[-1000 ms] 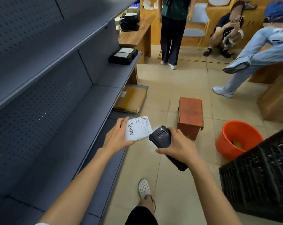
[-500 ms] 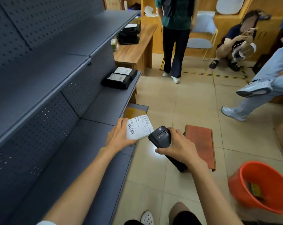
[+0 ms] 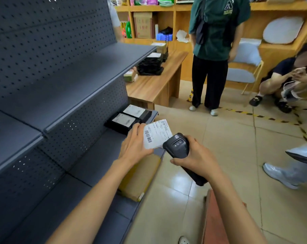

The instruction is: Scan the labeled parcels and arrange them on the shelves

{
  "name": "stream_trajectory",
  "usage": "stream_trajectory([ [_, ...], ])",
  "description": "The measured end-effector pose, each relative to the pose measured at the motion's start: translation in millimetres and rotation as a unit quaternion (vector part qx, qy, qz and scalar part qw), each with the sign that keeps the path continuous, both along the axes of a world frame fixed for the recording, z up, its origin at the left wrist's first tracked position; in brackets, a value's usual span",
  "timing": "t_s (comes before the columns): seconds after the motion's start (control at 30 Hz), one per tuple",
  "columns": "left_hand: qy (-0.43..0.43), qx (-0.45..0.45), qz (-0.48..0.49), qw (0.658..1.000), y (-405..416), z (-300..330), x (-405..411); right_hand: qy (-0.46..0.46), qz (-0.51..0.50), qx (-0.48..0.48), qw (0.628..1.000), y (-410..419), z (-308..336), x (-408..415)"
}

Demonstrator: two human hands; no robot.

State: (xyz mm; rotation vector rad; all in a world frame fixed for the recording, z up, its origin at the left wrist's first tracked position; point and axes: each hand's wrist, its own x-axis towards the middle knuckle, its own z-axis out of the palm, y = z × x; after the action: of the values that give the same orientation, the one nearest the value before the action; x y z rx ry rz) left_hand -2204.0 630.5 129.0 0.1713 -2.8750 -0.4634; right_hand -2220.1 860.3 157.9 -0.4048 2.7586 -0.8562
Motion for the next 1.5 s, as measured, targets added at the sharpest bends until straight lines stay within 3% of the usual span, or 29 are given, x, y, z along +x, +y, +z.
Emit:
stream_trajectory([
  [0.3, 0.151, -0.036, 0.037, 0.987, -10, 122, -173, 0.112, 0.06, -0.053, 0.99, -16, 85, -177],
  [0.57, 0.168, -0.04, 0.128, 0.977, -97, 206, -260, 0.177, 0.131, -0.071, 0.973, -98, 137, -297],
  [0.87, 0.087, -0.004, 0.232, 0.969, -178, 207, -303, 0.191, 0.186, -0.073, 0.961, -186, 155, -387],
  [1.03, 0.075, 0.011, 0.277, 0.958, -193, 200, -320, 0.186, 0.234, -0.086, 0.95, -217, 155, -420],
  [1.23, -0.005, 0.009, 0.29, 0.957, -196, 198, -326, 0.172, 0.287, -0.077, 0.939, -226, 155, -461],
  [1.5, 0.046, -0.015, 0.343, 0.938, -162, 187, -369, 0.168, 0.343, -0.064, 0.922, -211, 159, -508],
])
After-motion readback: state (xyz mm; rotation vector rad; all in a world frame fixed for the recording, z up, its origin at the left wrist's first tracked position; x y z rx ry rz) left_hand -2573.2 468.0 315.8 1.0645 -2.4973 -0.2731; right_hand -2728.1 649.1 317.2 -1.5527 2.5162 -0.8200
